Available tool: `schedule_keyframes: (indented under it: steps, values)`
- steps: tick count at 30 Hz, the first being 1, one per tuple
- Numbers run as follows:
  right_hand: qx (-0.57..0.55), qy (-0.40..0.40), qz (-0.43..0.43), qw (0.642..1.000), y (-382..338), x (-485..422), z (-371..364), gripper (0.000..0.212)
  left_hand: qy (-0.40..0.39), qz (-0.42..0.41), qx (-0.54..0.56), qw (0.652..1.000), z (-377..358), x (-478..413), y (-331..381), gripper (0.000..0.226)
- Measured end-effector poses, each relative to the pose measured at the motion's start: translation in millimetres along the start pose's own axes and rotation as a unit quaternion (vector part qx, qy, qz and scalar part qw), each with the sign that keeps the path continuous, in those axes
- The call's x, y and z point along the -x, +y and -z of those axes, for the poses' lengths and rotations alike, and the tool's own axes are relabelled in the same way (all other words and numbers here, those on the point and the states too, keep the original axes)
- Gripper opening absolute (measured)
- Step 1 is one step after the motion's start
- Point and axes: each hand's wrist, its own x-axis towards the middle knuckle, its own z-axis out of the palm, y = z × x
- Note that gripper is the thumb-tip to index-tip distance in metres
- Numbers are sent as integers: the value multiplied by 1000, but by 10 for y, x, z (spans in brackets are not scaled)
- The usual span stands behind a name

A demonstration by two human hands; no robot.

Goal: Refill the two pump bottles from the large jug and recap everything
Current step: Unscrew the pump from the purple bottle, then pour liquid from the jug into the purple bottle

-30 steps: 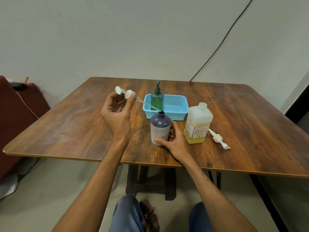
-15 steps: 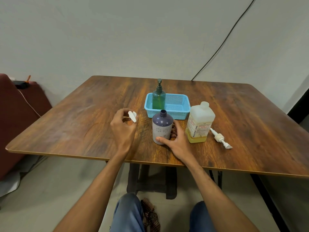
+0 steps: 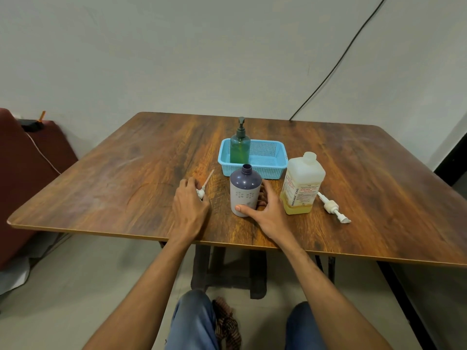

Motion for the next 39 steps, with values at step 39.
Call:
schedule_keyframes:
  steps: [39]
  values:
    - [87, 345, 32, 934, -70, 236, 641, 98, -52, -51, 272, 959, -394, 418, 851, 96]
